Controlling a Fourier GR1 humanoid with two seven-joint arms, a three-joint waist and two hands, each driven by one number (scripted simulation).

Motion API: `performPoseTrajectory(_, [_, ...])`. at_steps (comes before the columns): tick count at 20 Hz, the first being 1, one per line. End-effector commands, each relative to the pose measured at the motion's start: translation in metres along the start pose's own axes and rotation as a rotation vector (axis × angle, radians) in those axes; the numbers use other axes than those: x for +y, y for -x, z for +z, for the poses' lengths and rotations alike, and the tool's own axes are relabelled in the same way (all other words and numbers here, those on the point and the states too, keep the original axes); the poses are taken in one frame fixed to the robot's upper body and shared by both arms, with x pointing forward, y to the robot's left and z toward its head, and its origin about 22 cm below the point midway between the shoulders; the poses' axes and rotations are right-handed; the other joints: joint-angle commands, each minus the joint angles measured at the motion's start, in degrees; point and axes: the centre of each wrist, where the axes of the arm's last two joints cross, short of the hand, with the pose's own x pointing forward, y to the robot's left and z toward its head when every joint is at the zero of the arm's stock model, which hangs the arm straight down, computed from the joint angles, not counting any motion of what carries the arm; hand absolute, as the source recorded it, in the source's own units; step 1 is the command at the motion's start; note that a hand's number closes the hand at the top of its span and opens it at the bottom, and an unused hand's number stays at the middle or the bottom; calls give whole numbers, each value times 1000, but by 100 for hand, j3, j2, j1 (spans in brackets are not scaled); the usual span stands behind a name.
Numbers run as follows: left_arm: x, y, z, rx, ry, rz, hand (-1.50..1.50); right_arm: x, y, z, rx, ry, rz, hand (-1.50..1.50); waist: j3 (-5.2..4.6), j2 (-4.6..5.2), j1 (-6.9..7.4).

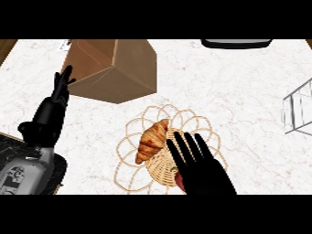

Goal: Pick the bell pepper from the placemat and place it in the tiered shelf

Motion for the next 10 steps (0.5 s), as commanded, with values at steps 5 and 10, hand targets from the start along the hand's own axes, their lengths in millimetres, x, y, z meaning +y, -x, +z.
performPoseTrajectory(5, [-28,29,5,134,101,17,0,8,5,-1,-31,-38,15,-150,-74,95,-91])
performPoseTrajectory(10, [-36,23,9,140,114,37,0,19,2,-13,-14,-80,34,150,-73,89,-53])
